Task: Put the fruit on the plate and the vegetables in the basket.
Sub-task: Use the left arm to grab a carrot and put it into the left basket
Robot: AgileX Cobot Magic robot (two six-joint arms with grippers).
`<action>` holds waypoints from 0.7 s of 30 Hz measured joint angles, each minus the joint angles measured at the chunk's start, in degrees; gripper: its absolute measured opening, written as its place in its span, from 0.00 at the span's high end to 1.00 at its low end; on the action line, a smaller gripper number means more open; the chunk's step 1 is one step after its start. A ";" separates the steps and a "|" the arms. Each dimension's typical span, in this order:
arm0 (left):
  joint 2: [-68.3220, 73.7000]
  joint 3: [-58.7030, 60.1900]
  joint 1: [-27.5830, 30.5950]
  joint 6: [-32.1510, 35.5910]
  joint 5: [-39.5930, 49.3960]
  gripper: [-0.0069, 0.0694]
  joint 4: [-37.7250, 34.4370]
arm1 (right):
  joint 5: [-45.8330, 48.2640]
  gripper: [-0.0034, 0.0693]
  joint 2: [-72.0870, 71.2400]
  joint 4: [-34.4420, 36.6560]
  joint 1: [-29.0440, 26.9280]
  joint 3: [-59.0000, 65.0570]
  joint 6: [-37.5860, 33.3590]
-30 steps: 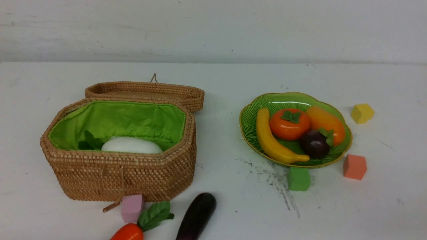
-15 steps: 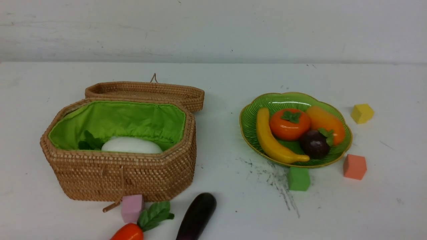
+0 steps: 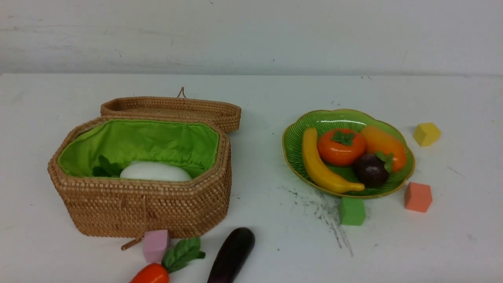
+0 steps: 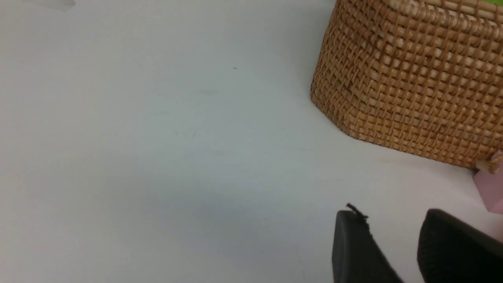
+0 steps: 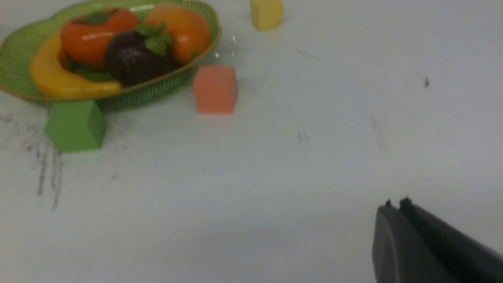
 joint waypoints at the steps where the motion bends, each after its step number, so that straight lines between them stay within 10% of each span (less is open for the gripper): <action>1: 0.00 0.00 0.00 0.00 0.00 0.60 0.00 | -0.28 0.94 -0.06 0.00 0.00 0.07 0.13; 21: 0.00 0.00 0.00 0.00 0.00 0.60 0.00 | -0.80 0.93 -0.11 0.00 0.00 0.17 0.17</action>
